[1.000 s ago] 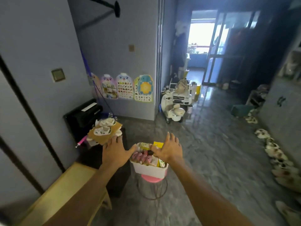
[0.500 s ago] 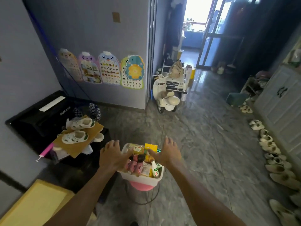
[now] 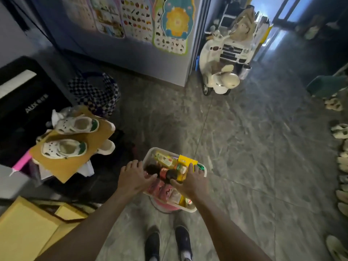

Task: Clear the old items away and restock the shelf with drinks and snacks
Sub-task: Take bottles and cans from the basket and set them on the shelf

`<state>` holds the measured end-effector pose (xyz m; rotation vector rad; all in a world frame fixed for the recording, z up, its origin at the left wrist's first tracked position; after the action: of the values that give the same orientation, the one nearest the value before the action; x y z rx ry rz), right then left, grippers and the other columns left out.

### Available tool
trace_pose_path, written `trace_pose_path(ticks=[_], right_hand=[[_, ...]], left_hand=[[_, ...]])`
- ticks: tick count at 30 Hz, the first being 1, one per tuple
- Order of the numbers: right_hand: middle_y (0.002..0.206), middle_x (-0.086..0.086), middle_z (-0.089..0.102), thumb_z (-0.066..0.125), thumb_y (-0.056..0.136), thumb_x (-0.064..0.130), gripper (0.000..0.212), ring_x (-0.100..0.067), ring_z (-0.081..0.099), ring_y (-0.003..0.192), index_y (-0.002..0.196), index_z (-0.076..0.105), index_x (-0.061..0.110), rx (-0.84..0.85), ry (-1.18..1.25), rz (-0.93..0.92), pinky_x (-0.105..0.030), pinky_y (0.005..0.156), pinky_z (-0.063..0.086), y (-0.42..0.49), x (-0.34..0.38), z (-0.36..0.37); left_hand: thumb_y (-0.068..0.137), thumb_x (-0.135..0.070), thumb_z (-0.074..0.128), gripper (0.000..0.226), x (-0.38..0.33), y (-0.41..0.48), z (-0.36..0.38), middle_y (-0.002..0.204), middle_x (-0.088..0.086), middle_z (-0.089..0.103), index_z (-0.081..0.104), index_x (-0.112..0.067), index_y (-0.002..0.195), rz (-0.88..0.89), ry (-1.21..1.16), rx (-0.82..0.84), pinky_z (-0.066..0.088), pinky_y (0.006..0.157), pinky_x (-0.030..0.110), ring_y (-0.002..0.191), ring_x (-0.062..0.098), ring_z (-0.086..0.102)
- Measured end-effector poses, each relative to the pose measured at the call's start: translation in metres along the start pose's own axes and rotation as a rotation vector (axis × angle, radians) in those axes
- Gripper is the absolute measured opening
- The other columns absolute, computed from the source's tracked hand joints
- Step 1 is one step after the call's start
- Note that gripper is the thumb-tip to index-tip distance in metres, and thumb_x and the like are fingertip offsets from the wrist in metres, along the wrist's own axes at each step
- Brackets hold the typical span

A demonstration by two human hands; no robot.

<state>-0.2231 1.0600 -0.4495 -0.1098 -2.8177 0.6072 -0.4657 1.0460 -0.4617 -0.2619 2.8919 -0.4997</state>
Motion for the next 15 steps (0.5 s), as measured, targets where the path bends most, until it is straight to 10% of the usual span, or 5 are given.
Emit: trace_pose_path(ticks=[15], right_hand=[[0.090, 0.000, 0.073, 0.061, 0.088, 0.069, 0.047, -0.026, 0.070, 0.084, 0.099, 0.066, 0.024, 0.143, 0.020, -0.047, -0.042, 0.082, 0.056, 0.136, -0.056, 0.171]], left_hand=[[0.094, -0.022, 0.066, 0.059, -0.104, 0.198, 0.176, 0.149, 0.007, 0.052, 0.049, -0.026, 0.150, 0.490, 0.298, 0.166, 0.039, 0.115, 0.049, 0.139, 0.034, 0.049]])
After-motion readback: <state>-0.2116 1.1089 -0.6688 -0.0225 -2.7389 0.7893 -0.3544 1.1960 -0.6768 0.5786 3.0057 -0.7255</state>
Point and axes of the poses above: each hand's wrist, its own y-axis towards the middle knuckle, its own z-axis out of the palm, x = y × z, the point moved 6 cm from there along y, towards the middle knuckle
